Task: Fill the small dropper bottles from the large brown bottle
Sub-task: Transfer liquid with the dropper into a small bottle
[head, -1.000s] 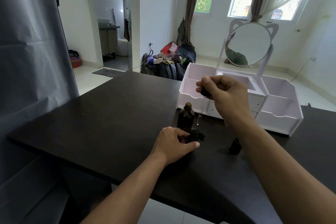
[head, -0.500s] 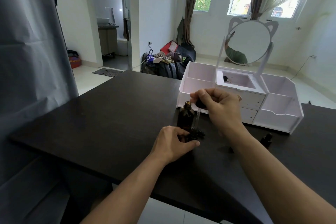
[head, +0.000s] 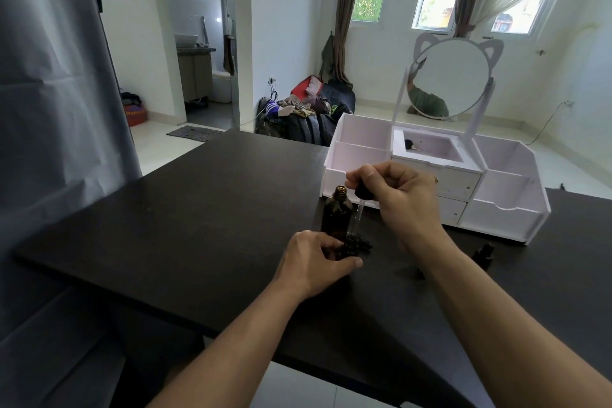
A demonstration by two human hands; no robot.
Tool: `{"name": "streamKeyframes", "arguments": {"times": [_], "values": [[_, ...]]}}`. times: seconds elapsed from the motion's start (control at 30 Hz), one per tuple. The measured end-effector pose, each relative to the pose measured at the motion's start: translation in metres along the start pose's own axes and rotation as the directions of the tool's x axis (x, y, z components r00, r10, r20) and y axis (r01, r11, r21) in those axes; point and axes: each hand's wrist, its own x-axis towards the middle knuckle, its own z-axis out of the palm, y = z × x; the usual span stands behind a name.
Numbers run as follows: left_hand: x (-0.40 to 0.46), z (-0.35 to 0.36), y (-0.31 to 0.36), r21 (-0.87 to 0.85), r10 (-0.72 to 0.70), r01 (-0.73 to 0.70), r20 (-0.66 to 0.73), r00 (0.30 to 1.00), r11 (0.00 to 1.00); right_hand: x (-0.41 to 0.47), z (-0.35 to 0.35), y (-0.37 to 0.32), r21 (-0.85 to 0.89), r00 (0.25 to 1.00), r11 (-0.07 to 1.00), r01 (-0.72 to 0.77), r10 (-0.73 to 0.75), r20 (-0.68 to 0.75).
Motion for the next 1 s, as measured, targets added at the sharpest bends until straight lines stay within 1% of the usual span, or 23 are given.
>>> {"name": "streamKeyframes", "arguments": {"times": [0.13, 0.3, 0.47, 0.63, 0.8, 1.0], "values": [[0.001, 0.001, -0.002, -0.008, 0.002, -0.002, -0.005, 1.0, 1.0, 0.003, -0.005, -0.006, 0.045, 1.0, 0.999, 0.001, 0.0, -0.026], [0.002, 0.001, -0.003, -0.031, 0.03, -0.03, -0.008, 1.0, 0.999, 0.015, -0.009, -0.023, 0.069, 0.994, 0.996, 0.063, -0.057, -0.096], [0.003, 0.003, -0.006, -0.028, 0.029, -0.029, 0.0, 1.0, 0.999, 0.034, -0.004, -0.042, 0.11, 0.981, 0.985, 0.131, -0.113, -0.156], [0.003, 0.003, -0.006, -0.004, 0.036, -0.036, 0.005, 0.999, 0.999, 0.047, 0.008, -0.043, 0.134, 0.981, 0.983, 0.124, -0.101, -0.168], [0.004, 0.002, -0.003, -0.001, -0.021, 0.021, 0.015, 1.0, 1.0, 0.045, 0.017, -0.027, 0.089, 0.99, 0.993, 0.082, -0.071, -0.119], [-0.001, 0.0, -0.001, -0.026, -0.043, 0.043, -0.001, 0.999, 0.999, 0.033, 0.021, 0.005, -0.053, 0.998, 0.998, -0.044, 0.046, 0.036]]}}
